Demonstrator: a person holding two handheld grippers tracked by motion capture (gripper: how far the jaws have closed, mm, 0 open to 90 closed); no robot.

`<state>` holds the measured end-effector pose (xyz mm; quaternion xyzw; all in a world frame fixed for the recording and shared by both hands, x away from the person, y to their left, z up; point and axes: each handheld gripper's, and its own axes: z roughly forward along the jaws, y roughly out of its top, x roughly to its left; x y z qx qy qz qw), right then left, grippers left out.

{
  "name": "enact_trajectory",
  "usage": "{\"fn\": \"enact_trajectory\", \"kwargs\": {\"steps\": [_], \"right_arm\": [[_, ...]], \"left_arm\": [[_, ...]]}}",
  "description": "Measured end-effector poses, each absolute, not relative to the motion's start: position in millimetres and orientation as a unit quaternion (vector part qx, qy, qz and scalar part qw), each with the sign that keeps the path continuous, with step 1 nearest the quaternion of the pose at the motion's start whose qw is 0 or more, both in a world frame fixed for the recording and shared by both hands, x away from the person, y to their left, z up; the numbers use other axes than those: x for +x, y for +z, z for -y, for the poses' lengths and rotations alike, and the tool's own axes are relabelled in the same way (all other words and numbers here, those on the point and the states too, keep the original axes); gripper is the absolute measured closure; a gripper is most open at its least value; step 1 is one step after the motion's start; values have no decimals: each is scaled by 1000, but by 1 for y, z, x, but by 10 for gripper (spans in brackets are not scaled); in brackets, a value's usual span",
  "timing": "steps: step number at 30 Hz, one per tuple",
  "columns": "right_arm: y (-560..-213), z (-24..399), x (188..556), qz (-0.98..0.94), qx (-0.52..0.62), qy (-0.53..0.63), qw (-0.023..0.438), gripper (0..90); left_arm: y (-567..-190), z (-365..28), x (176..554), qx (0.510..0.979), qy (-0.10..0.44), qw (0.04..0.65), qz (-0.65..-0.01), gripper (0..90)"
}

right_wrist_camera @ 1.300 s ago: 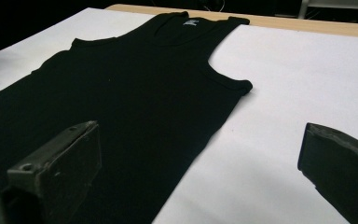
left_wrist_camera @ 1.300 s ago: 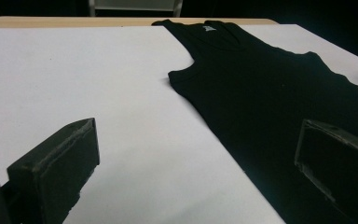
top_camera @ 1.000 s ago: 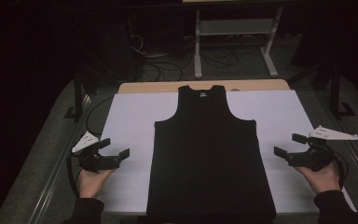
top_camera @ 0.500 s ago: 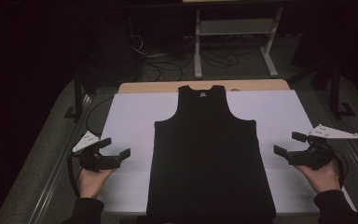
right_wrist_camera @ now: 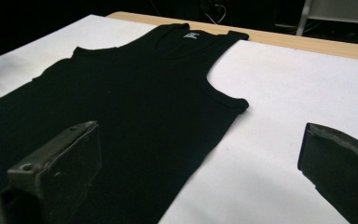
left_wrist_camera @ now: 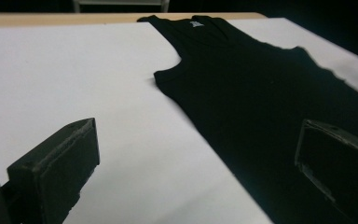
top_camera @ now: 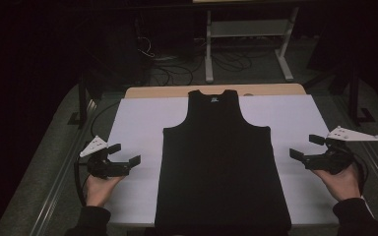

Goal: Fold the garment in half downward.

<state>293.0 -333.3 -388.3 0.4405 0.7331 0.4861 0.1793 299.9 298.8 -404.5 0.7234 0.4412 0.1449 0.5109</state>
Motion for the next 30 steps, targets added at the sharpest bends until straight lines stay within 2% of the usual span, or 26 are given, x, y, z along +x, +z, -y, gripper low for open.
{"fn": "enact_trajectory", "kwargs": {"steps": [30], "right_arm": [[-371, 328, 317, -762, 421, 461, 171, 0]], "left_arm": [[-390, -299, 320, 753, 138, 480, -427, 0]]}}
